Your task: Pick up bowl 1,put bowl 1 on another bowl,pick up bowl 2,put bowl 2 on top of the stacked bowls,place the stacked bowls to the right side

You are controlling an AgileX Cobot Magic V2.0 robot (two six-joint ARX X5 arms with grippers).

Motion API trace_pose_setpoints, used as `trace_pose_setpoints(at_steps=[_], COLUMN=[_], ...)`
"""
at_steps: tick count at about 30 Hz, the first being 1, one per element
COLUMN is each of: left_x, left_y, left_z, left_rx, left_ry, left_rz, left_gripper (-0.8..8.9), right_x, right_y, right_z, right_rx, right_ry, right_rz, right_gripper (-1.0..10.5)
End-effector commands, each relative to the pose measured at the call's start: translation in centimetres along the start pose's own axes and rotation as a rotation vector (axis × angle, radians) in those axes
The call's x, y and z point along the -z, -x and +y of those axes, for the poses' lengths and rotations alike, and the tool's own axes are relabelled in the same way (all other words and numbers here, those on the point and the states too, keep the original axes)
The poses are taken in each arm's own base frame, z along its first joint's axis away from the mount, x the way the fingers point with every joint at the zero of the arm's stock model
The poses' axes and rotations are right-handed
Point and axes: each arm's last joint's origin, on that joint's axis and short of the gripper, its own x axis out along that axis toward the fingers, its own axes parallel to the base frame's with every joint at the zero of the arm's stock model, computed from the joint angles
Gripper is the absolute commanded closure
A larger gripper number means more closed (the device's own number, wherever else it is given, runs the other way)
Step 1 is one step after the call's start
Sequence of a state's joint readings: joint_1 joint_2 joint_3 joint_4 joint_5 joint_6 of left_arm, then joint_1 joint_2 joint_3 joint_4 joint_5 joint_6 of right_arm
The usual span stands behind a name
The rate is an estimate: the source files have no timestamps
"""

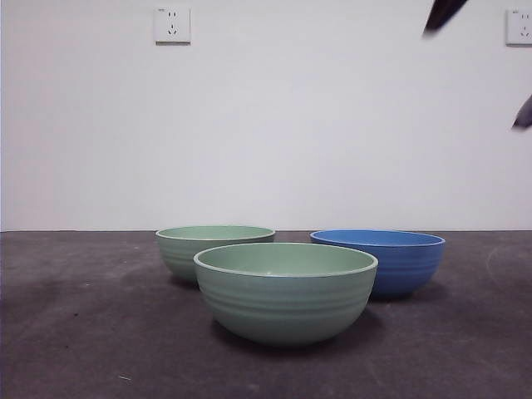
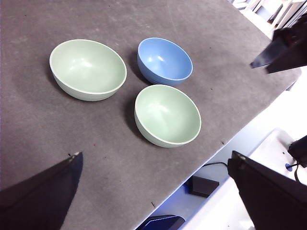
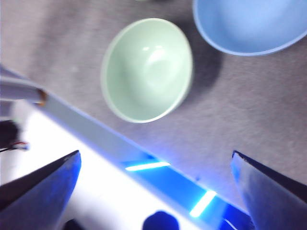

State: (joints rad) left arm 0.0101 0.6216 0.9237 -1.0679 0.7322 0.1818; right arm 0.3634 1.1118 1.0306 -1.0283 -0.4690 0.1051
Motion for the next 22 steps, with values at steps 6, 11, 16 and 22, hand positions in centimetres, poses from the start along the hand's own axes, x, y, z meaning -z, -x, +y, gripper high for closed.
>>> trace_pose_setpoints(at_steps=[6, 11, 16, 22], left_x=[0.0, 0.0, 0.0, 0.0], left_y=[0.0, 0.0, 0.0, 0.0], left_z=[-0.1, -0.1, -0.1, -0.1], left_rx=[0.004, 0.004, 0.004, 0.004], left_ry=[-0.002, -0.001, -0.001, -0.001], left_rz=[-0.004, -0.004, -0.004, -0.004], left_gripper=[1.09, 1.09, 1.09, 1.09], right_x=[-2.0, -2.7, -2.9, -3.0], right_y=[-5.8, -9.4, -12.2, -14.4], right_z=[0.6, 1.1, 1.2, 1.0], right_rx=[0.109, 0.151, 0.208, 0.219], right_ry=[-0.060, -0.066, -0.068, -0.060], right_rz=[0.118, 0.159, 0.185, 0.212], right_gripper=[3.3, 3.9, 4.3, 6.3])
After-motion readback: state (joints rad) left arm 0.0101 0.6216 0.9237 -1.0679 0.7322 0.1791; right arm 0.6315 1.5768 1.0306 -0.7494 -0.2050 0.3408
